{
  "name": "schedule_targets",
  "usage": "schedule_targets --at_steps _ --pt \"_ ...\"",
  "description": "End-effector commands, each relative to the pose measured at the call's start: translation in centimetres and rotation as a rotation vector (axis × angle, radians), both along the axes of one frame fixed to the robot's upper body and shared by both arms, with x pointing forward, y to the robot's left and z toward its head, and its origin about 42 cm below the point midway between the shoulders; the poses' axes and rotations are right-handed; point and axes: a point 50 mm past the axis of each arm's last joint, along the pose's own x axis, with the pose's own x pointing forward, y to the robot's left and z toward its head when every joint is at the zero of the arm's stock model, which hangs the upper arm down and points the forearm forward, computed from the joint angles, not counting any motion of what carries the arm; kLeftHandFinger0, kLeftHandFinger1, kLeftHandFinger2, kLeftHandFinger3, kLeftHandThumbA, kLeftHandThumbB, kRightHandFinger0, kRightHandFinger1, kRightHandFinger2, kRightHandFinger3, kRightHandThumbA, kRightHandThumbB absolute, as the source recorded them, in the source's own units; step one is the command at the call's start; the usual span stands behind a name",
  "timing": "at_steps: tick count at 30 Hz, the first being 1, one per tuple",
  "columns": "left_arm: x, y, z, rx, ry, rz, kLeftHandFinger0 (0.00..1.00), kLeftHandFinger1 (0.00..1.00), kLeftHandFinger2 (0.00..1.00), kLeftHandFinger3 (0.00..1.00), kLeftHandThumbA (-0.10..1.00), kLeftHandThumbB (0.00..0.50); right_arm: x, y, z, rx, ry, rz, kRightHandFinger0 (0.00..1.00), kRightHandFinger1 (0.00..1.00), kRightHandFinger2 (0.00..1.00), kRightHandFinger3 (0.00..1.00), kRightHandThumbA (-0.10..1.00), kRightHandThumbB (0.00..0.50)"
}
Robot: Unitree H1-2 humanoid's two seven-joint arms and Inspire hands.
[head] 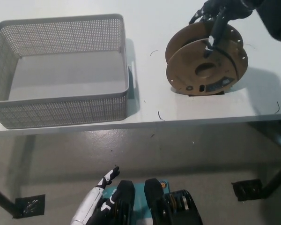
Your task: Use the right hand to pick up a 3d printing filament and place it into a container on the left side
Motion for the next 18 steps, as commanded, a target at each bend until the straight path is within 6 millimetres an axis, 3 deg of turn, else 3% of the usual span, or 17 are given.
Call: schedule_targets --at_steps 1,5,7,8,9,10,11,12,13,14,15,16,17,18 --pt "0.6 0.1 1.2 0.003 -0.057 -0.036 1.0 1.0 1.0 1.0 1.0 0.238 0.1 0.9 -1.7 -0.083 -0.015 -0.014 1.0 1.0 1.0 1.0 1.0 0.449" --pt "0.8 0.2 1.4 0.004 -0.059 -0.038 1.0 1.0 1.0 1.0 1.0 0.245 -0.1 0.4 -4.0 0.023 0.073 -0.063 1.0 1.0 1.0 1.0 1.0 0.374" --pt "1.2 0.2 1.7 0.014 -0.069 -0.044 1.0 1.0 1.0 1.0 1.0 0.239 -0.1 0.0 -4.6 -0.027 0.072 -0.06 1.0 1.0 1.0 1.0 1.0 0.368" --pt "1.2 0.2 1.7 0.011 -0.069 -0.042 1.0 1.0 1.0 1.0 1.0 0.239 0.0 -0.1 -4.9 -0.088 0.025 -0.06 1.0 1.0 1.0 1.0 1.0 0.341" --pt "1.2 0.2 1.7 0.01 -0.069 -0.041 1.0 1.0 1.0 1.0 1.0 0.239 0.3 -0.3 -5.0 -0.137 -0.056 -0.063 1.0 1.0 1.0 1.0 0.97 0.362" --pt "1.2 0.2 1.6 0.007 -0.068 -0.044 1.0 1.0 1.0 1.0 1.0 0.234 0.5 -0.6 -5.4 -0.134 -0.133 -0.06 0.93 1.0 1.0 1.0 0.72 0.296" --pt "1.1 0.2 1.6 0.006 -0.067 -0.045 1.0 1.0 1.0 1.0 1.0 0.233 0.5 -0.7 -5.5 -0.124 -0.153 -0.059 0.81 0.98 1.0 1.0 0.61 0.283" --pt "1.1 0.2 1.6 0.005 -0.064 -0.046 1.0 1.0 1.0 1.0 1.0 0.248 0.6 -0.8 -5.7 -0.112 -0.201 -0.041 0.08 0.21 0.47 1.0 0.03 0.177" --pt "1.1 0.2 1.6 0.004 -0.065 -0.046 1.0 1.0 1.0 1.0 1.0 0.251 0.7 -0.9 -5.7 -0.113 -0.234 -0.033 0.0 0.15 0.43 0.96 -0.08 0.227" --pt "1.2 0.2 1.6 0.006 -0.066 -0.046 1.0 1.0 1.0 1.0 1.0 0.252 0.8 -1.1 -5.8 -0.133 -0.278 -0.003 0.04 0.21 0.43 0.72 -0.1 0.229" --pt "1.4 0.2 1.7 0.008 -0.065 -0.046 1.0 1.0 1.0 1.0 1.0 0.247 0.8 -1.3 -5.5 -0.144 -0.308 0.01 0.18 0.32 0.48 0.61 -0.1 0.208" --pt "1.5 0.3 1.7 0.007 -0.062 -0.044 1.0 1.0 1.0 1.0 1.0 0.253 0.9 -1.5 -5.2 -0.136 -0.334 0.005 0.18 0.33 0.45 0.46 -0.1 0.155" --pt "1.5 0.3 1.8 0.006 -0.061 -0.044 1.0 1.0 1.0 1.0 1.0 0.257 0.9 -1.7 -5.1 -0.132 -0.341 0.002 0.14 0.27 0.38 0.39 -0.1 0.141" --pt "1.5 0.3 1.8 0.006 -0.061 -0.044 1.0 1.0 1.0 1.0 1.0 0.255 1.0 -1.9 -5.1 -0.126 -0.355 -0.005 0.17 0.29 0.37 0.38 -0.1 0.151"
